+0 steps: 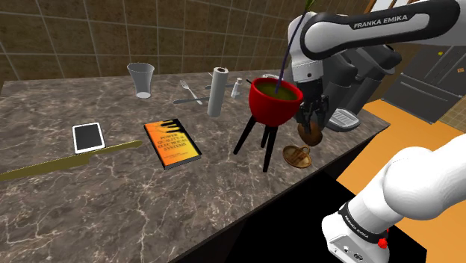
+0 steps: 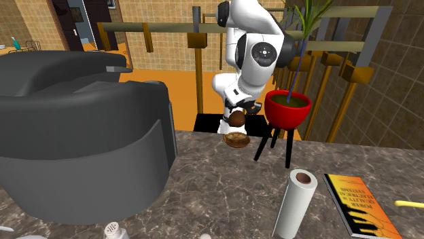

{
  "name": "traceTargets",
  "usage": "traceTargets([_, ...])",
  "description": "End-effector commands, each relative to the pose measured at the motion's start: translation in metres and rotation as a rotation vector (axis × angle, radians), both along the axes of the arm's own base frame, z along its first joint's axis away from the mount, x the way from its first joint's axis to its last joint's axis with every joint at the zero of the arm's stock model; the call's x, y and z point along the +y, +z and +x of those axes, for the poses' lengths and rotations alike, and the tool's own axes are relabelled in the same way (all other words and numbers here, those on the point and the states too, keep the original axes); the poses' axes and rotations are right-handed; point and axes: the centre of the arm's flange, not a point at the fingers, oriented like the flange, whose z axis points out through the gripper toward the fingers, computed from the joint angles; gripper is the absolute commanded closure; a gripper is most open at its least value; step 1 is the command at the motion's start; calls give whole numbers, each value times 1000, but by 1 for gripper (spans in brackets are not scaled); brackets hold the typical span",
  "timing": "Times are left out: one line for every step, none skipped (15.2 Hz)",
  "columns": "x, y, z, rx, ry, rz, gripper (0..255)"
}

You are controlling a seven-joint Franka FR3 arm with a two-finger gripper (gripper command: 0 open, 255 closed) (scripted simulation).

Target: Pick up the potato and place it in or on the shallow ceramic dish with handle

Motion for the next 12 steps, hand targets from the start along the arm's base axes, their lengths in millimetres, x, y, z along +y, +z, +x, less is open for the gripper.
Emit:
traceTargets([1, -9, -1, 1, 0, 0, 255])
traceTargets([1, -14, -1, 1, 0, 0, 255])
traceTargets([1, -20, -1, 1, 0, 0, 255])
traceTargets([1, -25, -1, 1, 0, 0, 255])
traceTargets([1, -30, -1, 1, 0, 0, 255])
traceTargets([1, -36, -1, 1, 0, 0, 255])
traceTargets([1, -41, -1, 1, 0, 0, 255])
traceTargets([1, -46, -1, 1, 0, 0, 255])
traceTargets([1, -51, -1, 1, 0, 0, 255])
traceTargets([1, -57, -1, 1, 0, 0, 255])
traceTargets([1, -62, -1, 1, 0, 0, 255])
traceTargets([1, -70, -1, 1, 0, 0, 255])
